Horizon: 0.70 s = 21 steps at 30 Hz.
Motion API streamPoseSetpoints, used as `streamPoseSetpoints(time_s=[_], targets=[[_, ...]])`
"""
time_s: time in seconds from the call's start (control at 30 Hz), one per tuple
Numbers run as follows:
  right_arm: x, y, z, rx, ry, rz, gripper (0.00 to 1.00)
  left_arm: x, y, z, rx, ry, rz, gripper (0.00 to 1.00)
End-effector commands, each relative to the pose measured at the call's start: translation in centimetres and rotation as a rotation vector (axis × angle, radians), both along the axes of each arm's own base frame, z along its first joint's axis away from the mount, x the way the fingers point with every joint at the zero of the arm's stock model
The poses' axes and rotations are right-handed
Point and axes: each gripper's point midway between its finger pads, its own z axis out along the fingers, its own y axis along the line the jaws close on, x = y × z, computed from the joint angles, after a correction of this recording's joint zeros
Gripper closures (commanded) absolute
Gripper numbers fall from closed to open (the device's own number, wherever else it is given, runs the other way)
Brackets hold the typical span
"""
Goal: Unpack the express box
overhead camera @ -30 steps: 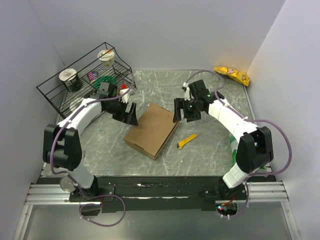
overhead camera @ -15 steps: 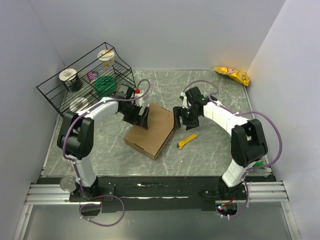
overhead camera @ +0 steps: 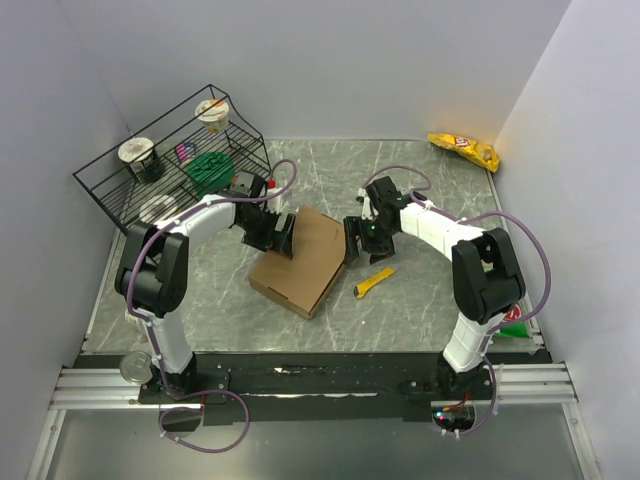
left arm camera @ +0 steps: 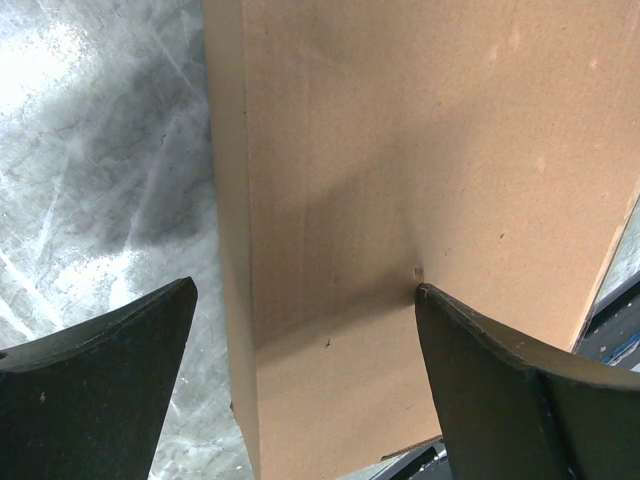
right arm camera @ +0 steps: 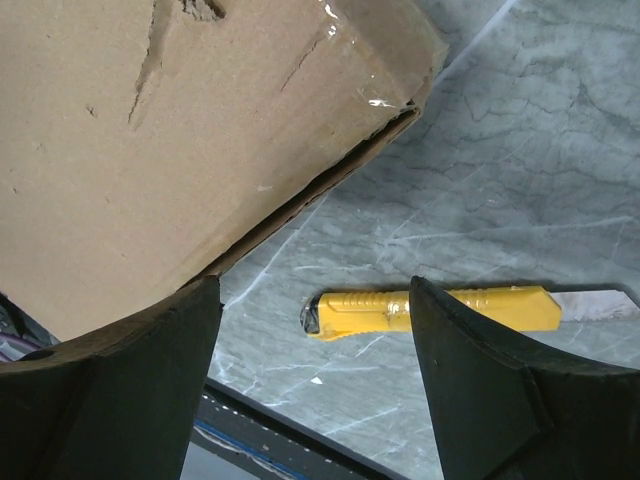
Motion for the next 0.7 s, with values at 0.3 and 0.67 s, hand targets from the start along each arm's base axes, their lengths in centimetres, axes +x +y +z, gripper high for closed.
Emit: streamPoseSetpoints(time_s=[0.3,0.67], targets=[[1.4,1.0,1.0,0.022,-0.038,-0.012,0.18,-0.7,0.0,-0.6,0.027,-0.001,-0.001,0.03],[-1.5,-2.1,-3.1,-0.134,0.090,-0.080,0.21,-0.7,-0.3,-0.8,0.029,0.005,-0.001,0.03]])
